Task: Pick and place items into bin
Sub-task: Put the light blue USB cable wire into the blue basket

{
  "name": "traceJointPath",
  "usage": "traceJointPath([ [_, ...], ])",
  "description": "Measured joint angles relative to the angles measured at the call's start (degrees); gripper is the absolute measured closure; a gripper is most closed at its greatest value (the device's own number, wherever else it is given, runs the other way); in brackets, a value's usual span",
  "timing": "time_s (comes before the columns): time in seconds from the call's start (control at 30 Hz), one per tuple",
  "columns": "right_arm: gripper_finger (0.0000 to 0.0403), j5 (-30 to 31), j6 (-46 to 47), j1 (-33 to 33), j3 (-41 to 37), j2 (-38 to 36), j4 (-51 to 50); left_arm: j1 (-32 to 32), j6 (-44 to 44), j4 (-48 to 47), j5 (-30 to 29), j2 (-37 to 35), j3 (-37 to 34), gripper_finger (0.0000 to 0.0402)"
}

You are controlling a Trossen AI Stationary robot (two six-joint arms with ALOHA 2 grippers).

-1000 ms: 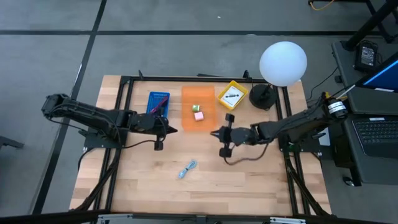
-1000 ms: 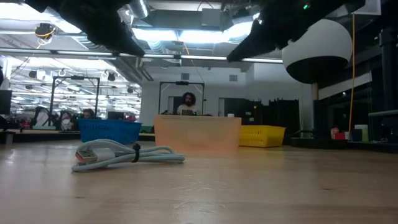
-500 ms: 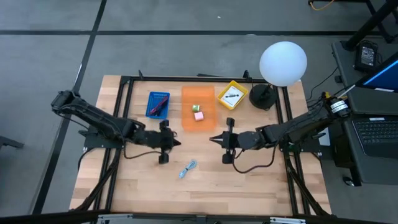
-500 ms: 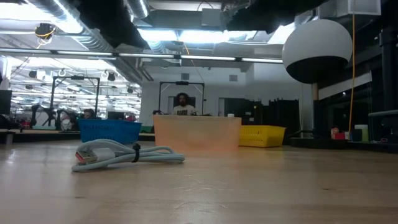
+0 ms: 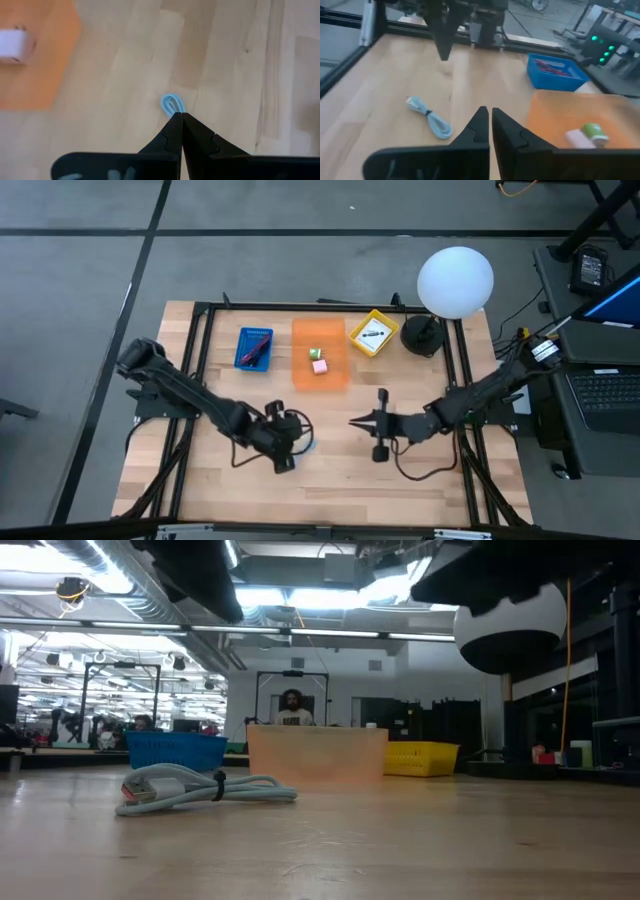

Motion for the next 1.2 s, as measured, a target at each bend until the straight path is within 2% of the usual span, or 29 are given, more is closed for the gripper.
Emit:
traceJointPath([
  [0.13,0.0398,0.01,2.05,1.85,-3.09,-0.15,5.32,-0.15,-4.75,0.16,-0.46,3.27,1.79,0.04],
  [0.33,0.0398,0.04,7.44,4.05,-4.85,-0.2,6.05,1.67,-15.78,0.04,-0.49,6.1,1.64,0.04],
  [0.53,0.0398,-0.06,9.45,5.57,-5.03,-0.17,5.92,3.31,-18.04,-0.54,3.38,8.24,1.58,0.0389],
  [0.77,0.0398,-0.08,9.15,6.01,-5.03,-0.15,5.96,4.0,-18.54,0.68,10.52,9.85,1.58,0.0329],
  [0.9,0.0398,-0.06,8.9,5.99,-5.03,-0.13,5.75,2.8,-19.84,3.73,12.52,10.21,1.58,0.0287],
  [1.0,0.0398,-0.07,7.85,5.85,-5.03,-0.13,5.65,1.58,-20.19,5.56,11.88,10.21,1.58,0.0258],
  [1.2,0.0398,0.1,5.7,5.8,-5.03,-0.13,6.11,-0.56,-20.55,5.64,6.08,10.21,1.58,0.0215],
])
